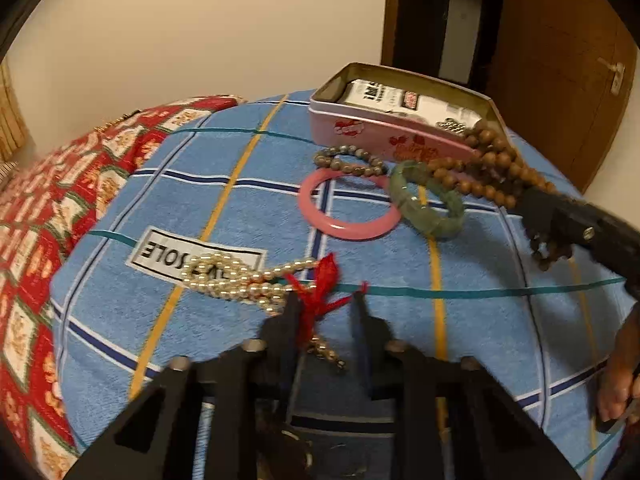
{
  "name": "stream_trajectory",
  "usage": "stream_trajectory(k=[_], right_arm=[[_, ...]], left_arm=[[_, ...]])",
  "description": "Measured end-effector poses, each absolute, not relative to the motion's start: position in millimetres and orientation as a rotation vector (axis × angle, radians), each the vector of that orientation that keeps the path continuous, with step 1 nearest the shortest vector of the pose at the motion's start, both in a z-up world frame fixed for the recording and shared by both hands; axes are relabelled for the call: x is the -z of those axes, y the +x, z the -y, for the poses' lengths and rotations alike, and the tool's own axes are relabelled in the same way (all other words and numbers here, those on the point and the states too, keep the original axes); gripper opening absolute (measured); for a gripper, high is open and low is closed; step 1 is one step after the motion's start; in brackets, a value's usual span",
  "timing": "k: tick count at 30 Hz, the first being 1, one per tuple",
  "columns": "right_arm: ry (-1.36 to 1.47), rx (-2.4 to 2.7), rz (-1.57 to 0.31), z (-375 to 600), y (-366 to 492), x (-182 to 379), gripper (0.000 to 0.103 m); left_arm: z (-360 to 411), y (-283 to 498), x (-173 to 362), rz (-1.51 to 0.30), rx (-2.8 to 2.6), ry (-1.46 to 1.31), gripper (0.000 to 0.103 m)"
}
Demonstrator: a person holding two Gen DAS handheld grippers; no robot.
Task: Organize jewelry
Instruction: 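Grasp the red tassel ornament with the left gripper while the right gripper lifts the prayer beads, then carry the red tassel with left and prayer beads with right over the tin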
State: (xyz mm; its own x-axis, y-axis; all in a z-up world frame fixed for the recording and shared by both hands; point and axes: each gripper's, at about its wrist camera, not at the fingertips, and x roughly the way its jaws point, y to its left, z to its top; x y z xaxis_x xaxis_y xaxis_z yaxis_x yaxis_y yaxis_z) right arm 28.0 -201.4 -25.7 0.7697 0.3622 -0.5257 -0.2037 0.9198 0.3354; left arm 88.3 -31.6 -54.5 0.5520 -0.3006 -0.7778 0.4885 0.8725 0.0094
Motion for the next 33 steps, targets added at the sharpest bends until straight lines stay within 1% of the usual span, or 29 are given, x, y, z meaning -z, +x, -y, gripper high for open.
stream_trajectory(k=[1,8,13,18,21,25,26,27,28,29,30,33], right_arm=[[0.266,-0.308,-0.619,201.4,27.8,25.4,0.024],[0.271,-0.289,-0.578,205.1,23.8,23.7,0.024],[0.282,-0.26,-0.542,210.5,19.7,20.4,0.024],[0.287,-0.216,-0.505,216.2,15.8,16.6,0.024],[0.28,-0.2,-0.497,216.7,14.9,15.8,0.024],[0.286,-0.192,-0.5,218.8,15.9,15.4,0.024],[0.287,-0.191,-0.501,219.1,15.6,15.4,0.024],[0.287,-0.189,-0.501,218.9,15.6,15.2,0.024],[0.287,-0.19,-0.5,218.8,15.4,15.1,0.024],[0.286,-0.189,-0.501,218.3,15.0,14.9,0.024],[0.286,-0.188,-0.501,218.2,14.8,14.9,0.025],[0.288,-0.19,-0.501,218.4,14.9,14.9,0.025]], left_arm=[[29.6,87.5,52.7,-0.86,0.474,0.224,0.003],[7.0,74.7,32.8,-0.748,0.513,0.062,0.003],[-13.5,56.6,5.9,-0.615,0.545,-0.07,0.003],[-21.5,53.1,-10.1,-0.55,0.555,-0.124,0.002],[-15.9,54.4,-9.1,-0.561,0.562,-0.093,0.003],[-0.1,63.4,6.2,-0.656,0.574,-0.038,0.003],[5.9,67.2,10.7,-0.679,0.574,-0.028,0.007],[11.8,70.9,15.1,-0.701,0.581,-0.021,0.021],[16.5,73.5,19.4,-0.719,0.59,-0.015,0.032],[23.9,78.5,24.8,-0.745,0.588,0.001,0.055],[30.3,82.1,29.2,-0.758,0.566,0.024,0.064],[42.1,91.9,38.7,-0.781,0.533,0.054,0.064]])
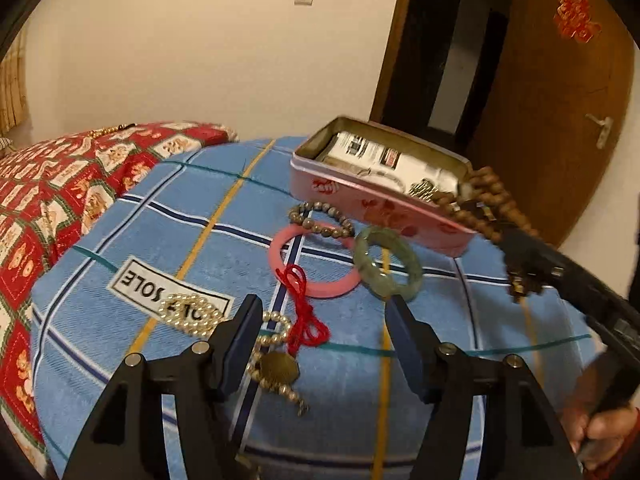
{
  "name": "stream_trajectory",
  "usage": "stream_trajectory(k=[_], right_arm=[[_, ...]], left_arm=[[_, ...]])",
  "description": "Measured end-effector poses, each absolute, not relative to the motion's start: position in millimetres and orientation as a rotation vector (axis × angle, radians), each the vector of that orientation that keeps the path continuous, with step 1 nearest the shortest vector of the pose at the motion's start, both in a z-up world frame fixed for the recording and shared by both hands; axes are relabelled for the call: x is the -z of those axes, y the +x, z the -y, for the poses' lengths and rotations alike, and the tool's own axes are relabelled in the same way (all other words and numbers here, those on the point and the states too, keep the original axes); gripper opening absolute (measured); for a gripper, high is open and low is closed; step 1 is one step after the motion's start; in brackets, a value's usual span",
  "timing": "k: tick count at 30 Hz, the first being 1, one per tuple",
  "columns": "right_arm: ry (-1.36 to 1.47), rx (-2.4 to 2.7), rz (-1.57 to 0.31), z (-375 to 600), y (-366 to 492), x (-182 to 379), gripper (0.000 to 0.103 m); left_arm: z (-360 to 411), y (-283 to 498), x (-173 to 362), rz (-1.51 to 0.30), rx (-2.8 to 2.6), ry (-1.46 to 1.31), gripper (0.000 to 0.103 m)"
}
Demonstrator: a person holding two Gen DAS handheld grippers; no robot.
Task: Organize jewelry
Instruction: 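Carry the red tassel with left and prayer beads with right over the tin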
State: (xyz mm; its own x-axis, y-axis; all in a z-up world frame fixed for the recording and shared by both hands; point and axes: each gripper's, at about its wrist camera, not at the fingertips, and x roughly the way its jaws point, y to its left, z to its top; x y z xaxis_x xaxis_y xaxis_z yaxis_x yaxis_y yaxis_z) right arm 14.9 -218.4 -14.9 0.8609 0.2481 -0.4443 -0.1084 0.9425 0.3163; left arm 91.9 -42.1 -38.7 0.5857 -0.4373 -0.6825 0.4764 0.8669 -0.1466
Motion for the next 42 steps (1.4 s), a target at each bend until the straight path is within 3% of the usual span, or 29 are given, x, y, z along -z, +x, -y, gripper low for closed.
stream_trajectory(k=[4,6,7,9,11,29,42], right_arm=[[0.297,-0.189,-0.508,220.2,17.2,16.0,0.025],[0.302,-0.188,-0.51,221.2,17.4,16.4,0.025],[0.303,-0.189,-0.511,221.6,17.6,16.6,0.025],[0.303,-0.187,-0.513,221.8,17.9,16.8,0.025],[0.304,-0.185,-0.513,222.2,18.3,16.6,0.024],[0.3,-0.147,-0.422,228.6,7.4,5.5,0.025],[0.345,-0.03,-0.352,284.3,72.7,-29.3,0.025]], left_arm=[[54.9,102.0,50.7,-0.809,0.493,0.123,0.06],[58.1,105.3,56.3,-0.841,0.498,0.143,0.032],[58.5,106.2,58.0,-0.839,0.488,0.154,0.03],[57.4,110.4,62.5,-0.869,0.475,0.154,0.014],[52.9,112.2,62.1,-0.869,0.479,0.126,0.007],[32.0,60.3,-22.4,-0.476,0.695,-0.172,0.006],[95.5,121.6,-47.6,-0.437,0.723,-0.101,0.006]])
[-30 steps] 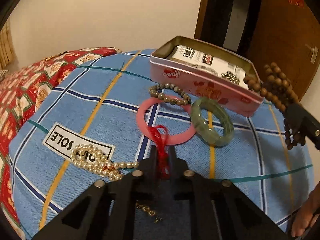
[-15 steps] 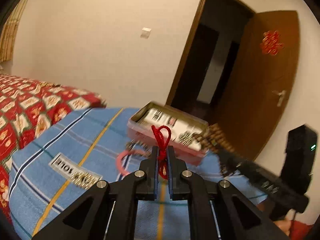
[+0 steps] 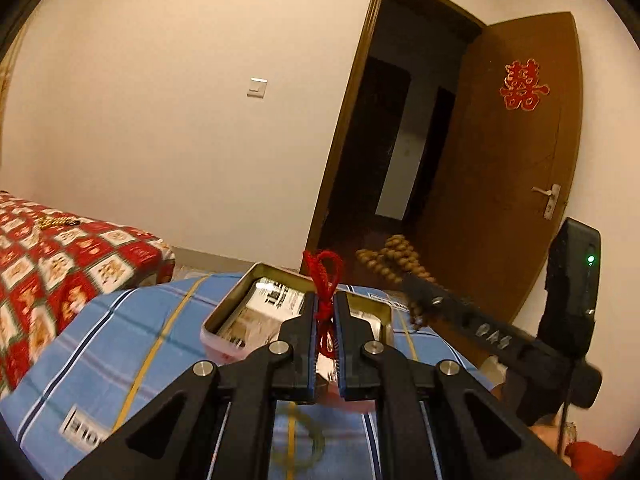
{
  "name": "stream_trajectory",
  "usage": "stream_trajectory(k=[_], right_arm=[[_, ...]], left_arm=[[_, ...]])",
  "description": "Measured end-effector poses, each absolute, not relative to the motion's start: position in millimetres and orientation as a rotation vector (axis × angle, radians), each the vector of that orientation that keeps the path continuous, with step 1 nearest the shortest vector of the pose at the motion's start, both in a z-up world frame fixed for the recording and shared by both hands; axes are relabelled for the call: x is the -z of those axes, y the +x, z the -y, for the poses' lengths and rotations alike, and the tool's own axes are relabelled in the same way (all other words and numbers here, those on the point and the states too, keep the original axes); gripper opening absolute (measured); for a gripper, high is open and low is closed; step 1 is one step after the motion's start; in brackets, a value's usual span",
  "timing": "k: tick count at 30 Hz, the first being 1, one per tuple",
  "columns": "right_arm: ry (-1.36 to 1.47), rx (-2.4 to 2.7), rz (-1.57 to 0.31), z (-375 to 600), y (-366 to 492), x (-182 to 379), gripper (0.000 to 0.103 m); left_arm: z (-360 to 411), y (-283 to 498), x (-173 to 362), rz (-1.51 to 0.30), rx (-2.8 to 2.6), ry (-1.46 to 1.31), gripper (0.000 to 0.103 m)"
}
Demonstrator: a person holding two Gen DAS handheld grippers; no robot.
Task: Organize jewelry
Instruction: 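Carry the red tassel with left and prayer beads with right over the tin, then open both grippers to drop the tassel and prayer beads into the tin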
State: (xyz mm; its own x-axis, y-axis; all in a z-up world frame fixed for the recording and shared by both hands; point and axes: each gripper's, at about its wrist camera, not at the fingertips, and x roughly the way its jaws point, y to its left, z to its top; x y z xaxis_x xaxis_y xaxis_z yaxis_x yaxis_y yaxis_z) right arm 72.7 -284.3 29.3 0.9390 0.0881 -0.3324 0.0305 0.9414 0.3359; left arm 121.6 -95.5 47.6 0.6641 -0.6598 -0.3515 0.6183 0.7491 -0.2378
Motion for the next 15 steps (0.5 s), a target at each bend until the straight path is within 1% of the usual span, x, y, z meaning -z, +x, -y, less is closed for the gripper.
stream_trajectory(k=[4,12,15], right_arm=[[0.347,0.008,-0.398,287.4,103.9,-12.6,0.025],[0.306,0.042,-0.5,287.2,126.0,12.4,0.025],[0.282,0.048,-0.539,285.0,129.5,18.7,0.025]], left_arm=[[124.2,151.2,-39.3,-0.469,0.712,-0.046,0.006],[157.1,200.0,0.7,-0.616,0.659,0.007,0.006],[164.7,206.7,9.7,-0.639,0.634,0.028,0.006]])
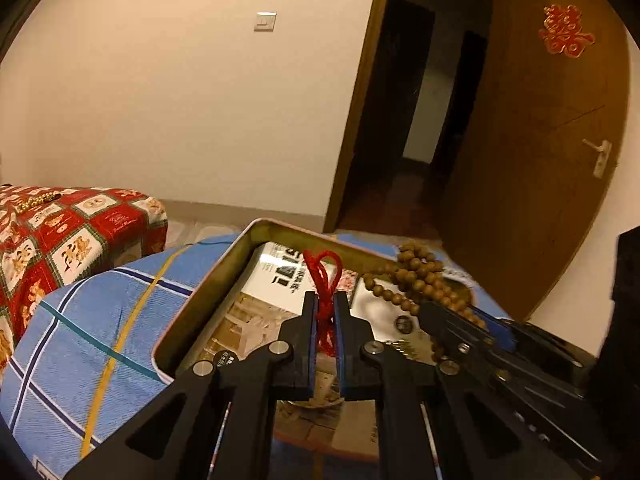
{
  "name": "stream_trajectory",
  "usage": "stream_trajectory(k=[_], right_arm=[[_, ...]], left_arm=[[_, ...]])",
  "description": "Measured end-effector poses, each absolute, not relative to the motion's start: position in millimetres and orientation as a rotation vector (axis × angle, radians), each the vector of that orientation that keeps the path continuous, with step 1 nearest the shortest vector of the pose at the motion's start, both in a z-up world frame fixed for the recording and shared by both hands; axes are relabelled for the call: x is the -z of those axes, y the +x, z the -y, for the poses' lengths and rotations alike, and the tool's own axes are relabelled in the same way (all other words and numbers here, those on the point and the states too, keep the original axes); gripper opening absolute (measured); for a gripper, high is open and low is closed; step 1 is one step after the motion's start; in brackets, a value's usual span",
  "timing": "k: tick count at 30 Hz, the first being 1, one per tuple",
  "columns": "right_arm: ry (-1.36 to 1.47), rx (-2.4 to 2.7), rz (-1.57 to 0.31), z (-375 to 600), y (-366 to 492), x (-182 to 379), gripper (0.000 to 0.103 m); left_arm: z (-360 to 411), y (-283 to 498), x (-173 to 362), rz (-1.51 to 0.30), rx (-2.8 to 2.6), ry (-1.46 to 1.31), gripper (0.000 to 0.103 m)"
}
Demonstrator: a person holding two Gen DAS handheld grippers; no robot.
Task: Organize jewelry
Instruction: 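Open both grippers to drop the tassel and prayer beads into the tin, then withdraw both grippers from the tin back over the cloth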
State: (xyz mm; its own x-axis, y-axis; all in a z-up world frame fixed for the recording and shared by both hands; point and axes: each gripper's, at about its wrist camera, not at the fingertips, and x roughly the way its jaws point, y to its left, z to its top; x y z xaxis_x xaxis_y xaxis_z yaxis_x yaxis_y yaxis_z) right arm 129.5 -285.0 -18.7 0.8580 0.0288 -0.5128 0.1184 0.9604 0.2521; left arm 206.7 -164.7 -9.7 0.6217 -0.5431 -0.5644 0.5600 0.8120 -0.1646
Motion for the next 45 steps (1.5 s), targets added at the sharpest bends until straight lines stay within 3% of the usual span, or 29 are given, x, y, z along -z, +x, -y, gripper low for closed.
stream_trajectory(k=[6,8,9,10,11,12,17,29,34,45], right_arm=[[0.295,0.048,-0.581,296.0,135.1,26.4,0.025],[0.306,0.066,-0.566,300.2,132.3,25.0,0.03],[0.308,0.069,-0.557,302.0,130.4,23.9,0.035],[0.311,0.069,-0.552,302.8,130.7,22.3,0.053],[0.314,0.076,-0.537,303.4,127.5,20.3,0.069],[0.314,0.082,-0.514,304.2,125.5,17.8,0.07],[0.296,0.197,-0.386,311.9,106.3,-0.2,0.07],[0.368,0.37,-0.341,335.3,83.4,-1.6,0.07],[0.382,0.333,-0.41,327.7,78.1,3.7,0.06],[0.426,0.279,-0.493,293.5,32.1,10.8,0.06]], left_arm=[[167.8,222.7,23.7,-0.666,0.575,0.063,0.007],[164.9,228.6,24.0,-0.675,0.567,0.047,0.01],[161.8,231.1,23.4,-0.69,0.561,0.029,0.026],[158.5,233.9,22.7,-0.707,0.551,0.011,0.039],[155.5,236.3,22.2,-0.711,0.542,-0.004,0.064],[150.0,232.4,17.1,-0.696,0.532,-0.029,0.071],[119.6,214.8,-10.4,-0.626,0.433,-0.082,0.072],[66.5,121.2,-9.5,-0.621,0.346,-0.139,0.072],[60.3,97.0,6.2,-0.644,0.344,-0.158,0.072],[65.4,64.6,23.3,-0.628,0.346,-0.068,0.072]])
